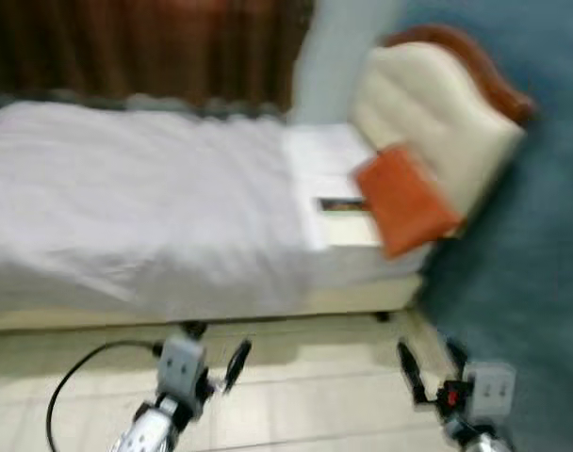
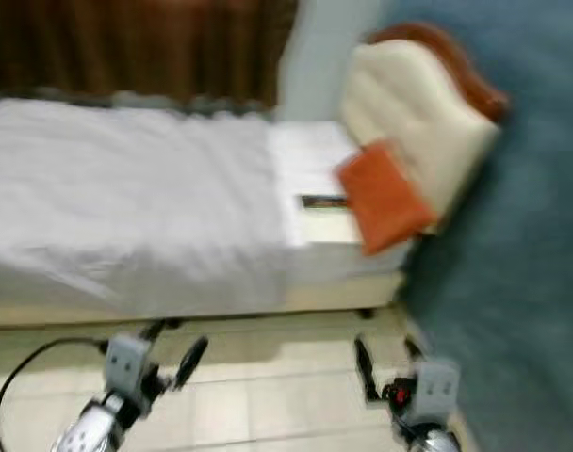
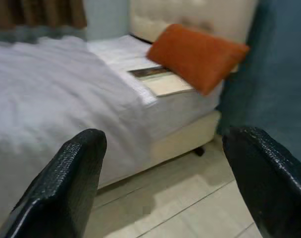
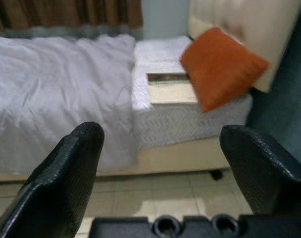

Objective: Clean up the room

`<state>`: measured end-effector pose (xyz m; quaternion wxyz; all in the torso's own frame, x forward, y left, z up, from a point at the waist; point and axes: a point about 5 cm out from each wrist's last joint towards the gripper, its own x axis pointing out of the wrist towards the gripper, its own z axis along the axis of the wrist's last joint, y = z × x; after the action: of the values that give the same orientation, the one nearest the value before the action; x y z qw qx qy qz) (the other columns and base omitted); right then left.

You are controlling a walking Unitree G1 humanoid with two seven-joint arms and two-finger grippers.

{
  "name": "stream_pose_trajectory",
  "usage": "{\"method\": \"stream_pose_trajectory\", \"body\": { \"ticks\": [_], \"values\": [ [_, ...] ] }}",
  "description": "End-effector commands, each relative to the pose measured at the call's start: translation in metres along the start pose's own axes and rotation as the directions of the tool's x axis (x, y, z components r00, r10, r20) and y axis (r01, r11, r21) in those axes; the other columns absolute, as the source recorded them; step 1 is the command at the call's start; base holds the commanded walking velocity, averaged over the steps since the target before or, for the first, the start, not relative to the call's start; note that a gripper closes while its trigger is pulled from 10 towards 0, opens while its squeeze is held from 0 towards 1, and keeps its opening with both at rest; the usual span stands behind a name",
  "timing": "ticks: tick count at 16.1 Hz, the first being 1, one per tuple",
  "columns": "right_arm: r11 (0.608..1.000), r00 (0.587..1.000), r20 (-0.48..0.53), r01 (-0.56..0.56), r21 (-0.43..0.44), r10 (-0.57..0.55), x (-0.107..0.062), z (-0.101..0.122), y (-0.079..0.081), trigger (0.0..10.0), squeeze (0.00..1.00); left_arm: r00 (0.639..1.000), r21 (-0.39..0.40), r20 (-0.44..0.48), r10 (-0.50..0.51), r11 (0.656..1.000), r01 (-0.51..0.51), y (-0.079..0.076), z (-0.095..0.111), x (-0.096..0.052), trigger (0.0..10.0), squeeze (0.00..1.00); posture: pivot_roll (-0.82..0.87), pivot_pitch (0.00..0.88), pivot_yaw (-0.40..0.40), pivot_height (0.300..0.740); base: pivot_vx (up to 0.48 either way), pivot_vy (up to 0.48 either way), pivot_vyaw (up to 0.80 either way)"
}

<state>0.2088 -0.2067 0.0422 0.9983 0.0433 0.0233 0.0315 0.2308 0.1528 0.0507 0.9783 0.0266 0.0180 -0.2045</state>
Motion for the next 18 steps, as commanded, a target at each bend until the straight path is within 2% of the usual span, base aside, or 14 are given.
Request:
{"method": "stream_pose_trajectory", "body": {
  "ticks": [1,3,4,7,9,11,15,18],
  "values": [
    [1.0,1.0,0.022,0.002,-0.015,-0.001,0.008,0.007,-0.002,10.0,0.0,0.997,0.009,0.068,-0.046,0.999,0.045,-0.008,0.014,0.013,10.0,0.0,-0.01,0.0,-0.058,0.74,0.315,-0.36,-0.8],
    [1.0,1.0,0.011,0.01,-0.023,-0.01,0.014,0.006,-0.005,10.0,0.0,0.996,0.029,0.076,-0.056,0.998,0.054,-0.005,0.018,0.021,10.0,0.0,-0.01,0.0,-0.062,0.74,0.278,-0.39,-0.8],
    [0.999,1.0,-0.006,0.027,-0.018,-0.027,0.008,0.008,-0.005,10.0,0.0,0.998,0.029,0.042,-0.056,0.998,0.054,-0.002,0.015,0.011,10.0,0.0,-0.02,0.0,-0.062,0.74,0.266,-0.398,-0.8],
    [0.998,0.998,-0.031,0.055,-0.003,-0.055,-0.001,0.004,-0.005,10.0,0.0,0.999,0.037,-0.02,-0.047,0.998,0.048,-0.001,0.005,0.007,10.0,0.0,-0.02,0.0,-0.059,0.74,0.089,-0.133,-0.8],
    [0.998,0.997,-0.038,0.061,0.0,-0.061,-0.001,0.002,-0.004,10.0,0.01,0.999,0.031,-0.032,-0.012,0.999,0.013,0.004,0.005,0.018,10.0,0.0,-0.03,0.0,-0.06,0.74,0.0,0.0,-0.8],
    [0.998,0.997,-0.039,0.063,-0.005,-0.063,-0.002,0.005,-0.006,10.0,0.01,0.998,0.054,-0.058,-0.012,0.998,0.015,0.005,0.003,0.023,10.0,0.0,-0.05,0.0,-0.046,0.74,0.0,0.0,-0.8],
    [0.997,0.996,-0.039,0.077,-0.012,-0.078,-0.003,0.006,-0.006,10.0,0.01,0.997,0.021,-0.064,-0.042,0.999,0.043,0.003,0.001,0.03,10.0,0.0,-0.07,0.0,-0.028,0.74,0.0,0.0,-0.8],
    [0.995,0.994,-0.043,0.095,-0.014,-0.096,-0.004,0.005,-0.009,10.0,0.01,0.995,0.022,-0.09,-0.045,0.999,0.047,0.008,-0.002,0.034,10.0,0.0,-0.08,0.0,-0.019,0.74,0.0,0.477,-0.79]
  ]
}}
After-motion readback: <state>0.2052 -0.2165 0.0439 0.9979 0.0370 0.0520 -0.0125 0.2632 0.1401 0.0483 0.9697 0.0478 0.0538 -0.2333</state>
